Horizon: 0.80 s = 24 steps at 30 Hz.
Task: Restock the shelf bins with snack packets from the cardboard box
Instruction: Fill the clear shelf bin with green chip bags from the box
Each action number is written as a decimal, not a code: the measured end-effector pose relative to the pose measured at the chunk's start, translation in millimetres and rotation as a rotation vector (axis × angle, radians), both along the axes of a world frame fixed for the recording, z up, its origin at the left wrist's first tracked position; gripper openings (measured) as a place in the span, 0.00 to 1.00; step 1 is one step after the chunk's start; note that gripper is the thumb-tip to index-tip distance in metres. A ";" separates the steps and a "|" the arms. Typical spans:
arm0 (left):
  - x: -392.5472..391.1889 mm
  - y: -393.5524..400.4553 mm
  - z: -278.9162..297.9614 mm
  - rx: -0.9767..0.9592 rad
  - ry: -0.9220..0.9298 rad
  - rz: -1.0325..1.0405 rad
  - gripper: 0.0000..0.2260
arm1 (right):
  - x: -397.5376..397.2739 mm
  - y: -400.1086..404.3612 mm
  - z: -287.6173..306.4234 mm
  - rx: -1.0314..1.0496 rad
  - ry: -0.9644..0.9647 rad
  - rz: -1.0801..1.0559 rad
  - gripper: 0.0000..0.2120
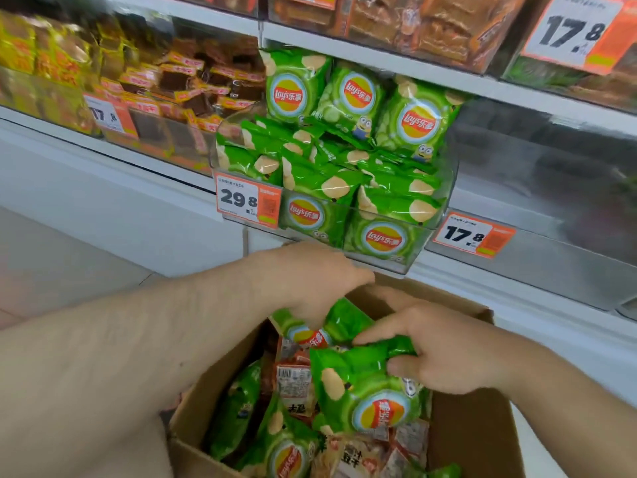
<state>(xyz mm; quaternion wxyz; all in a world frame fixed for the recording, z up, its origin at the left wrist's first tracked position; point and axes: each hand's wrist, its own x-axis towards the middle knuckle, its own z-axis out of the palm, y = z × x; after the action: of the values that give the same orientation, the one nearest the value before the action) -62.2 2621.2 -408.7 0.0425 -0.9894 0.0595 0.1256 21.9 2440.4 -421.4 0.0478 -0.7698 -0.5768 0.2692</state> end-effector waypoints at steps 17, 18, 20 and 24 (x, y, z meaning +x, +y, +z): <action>-14.7 43.2 1.2 -1.212 -0.337 0.349 0.39 | 25.7 -23.9 -6.0 0.335 0.842 -0.331 0.16; -17.8 44.5 3.1 -1.271 -0.357 0.389 0.38 | 29.7 -26.6 -6.9 0.348 0.890 -0.359 0.22; -22.0 46.6 6.7 -1.419 -0.426 0.477 0.34 | 37.8 -31.8 -12.1 0.396 0.988 -0.437 0.30; -25.4 48.1 2.2 -1.616 -0.427 0.720 0.30 | 42.5 -35.5 -13.8 0.496 1.183 -0.527 0.39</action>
<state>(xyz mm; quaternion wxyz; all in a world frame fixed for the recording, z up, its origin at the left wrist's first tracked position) -87.7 2669.3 -406.5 -0.6958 -0.6787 -0.1925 -0.1346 64.5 2404.9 -435.2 0.5929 -0.5743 -0.2919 0.4832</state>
